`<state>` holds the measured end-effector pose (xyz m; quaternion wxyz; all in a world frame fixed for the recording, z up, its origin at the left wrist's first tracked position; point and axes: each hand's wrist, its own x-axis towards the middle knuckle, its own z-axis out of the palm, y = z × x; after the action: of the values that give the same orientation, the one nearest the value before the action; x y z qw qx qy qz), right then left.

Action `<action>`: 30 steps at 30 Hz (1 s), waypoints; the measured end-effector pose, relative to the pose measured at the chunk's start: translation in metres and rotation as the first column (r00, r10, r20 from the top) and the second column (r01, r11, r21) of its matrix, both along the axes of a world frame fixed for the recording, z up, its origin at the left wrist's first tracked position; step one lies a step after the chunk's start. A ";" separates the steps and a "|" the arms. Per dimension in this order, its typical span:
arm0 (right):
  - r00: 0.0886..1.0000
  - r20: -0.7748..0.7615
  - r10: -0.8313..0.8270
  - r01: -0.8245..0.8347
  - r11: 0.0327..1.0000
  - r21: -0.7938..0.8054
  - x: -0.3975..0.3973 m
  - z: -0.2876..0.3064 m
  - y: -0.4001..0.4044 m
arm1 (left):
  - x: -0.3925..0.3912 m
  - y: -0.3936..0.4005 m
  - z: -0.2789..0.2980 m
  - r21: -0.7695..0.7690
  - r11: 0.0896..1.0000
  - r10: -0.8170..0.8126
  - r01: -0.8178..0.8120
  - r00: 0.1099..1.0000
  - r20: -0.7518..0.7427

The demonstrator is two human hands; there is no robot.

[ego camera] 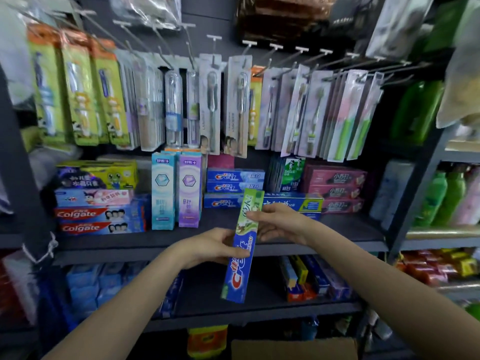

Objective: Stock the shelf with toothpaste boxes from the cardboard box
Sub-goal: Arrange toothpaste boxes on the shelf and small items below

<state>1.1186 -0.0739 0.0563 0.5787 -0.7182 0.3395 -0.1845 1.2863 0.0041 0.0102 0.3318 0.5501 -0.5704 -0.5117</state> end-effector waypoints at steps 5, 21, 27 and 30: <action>0.996 0.078 -0.041 0.037 0.998 0.053 -0.006 0.003 -0.027 | 0.012 -0.022 0.003 0.017 0.998 0.054 -0.054 0.998 0.016; 0.977 -0.197 -0.081 0.007 0.936 -0.351 -0.039 0.010 -0.111 | 0.033 -0.084 0.039 -0.054 0.998 0.021 0.008 0.852 0.523; 0.781 -0.563 -0.272 -0.429 0.421 -0.799 -0.011 0.010 -0.097 | 0.026 -0.111 0.048 -0.158 0.980 0.065 0.122 0.554 0.830; 0.788 -0.562 -0.252 -0.448 0.391 -0.804 0.003 0.009 -0.103 | 0.023 -0.116 0.050 -0.216 0.968 0.139 0.125 0.447 0.884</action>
<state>1.1217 -0.1770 0.0654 -0.0442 -0.9510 0.2995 -0.0620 1.3091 -0.1118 0.0601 0.0505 0.6926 -0.7163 -0.0683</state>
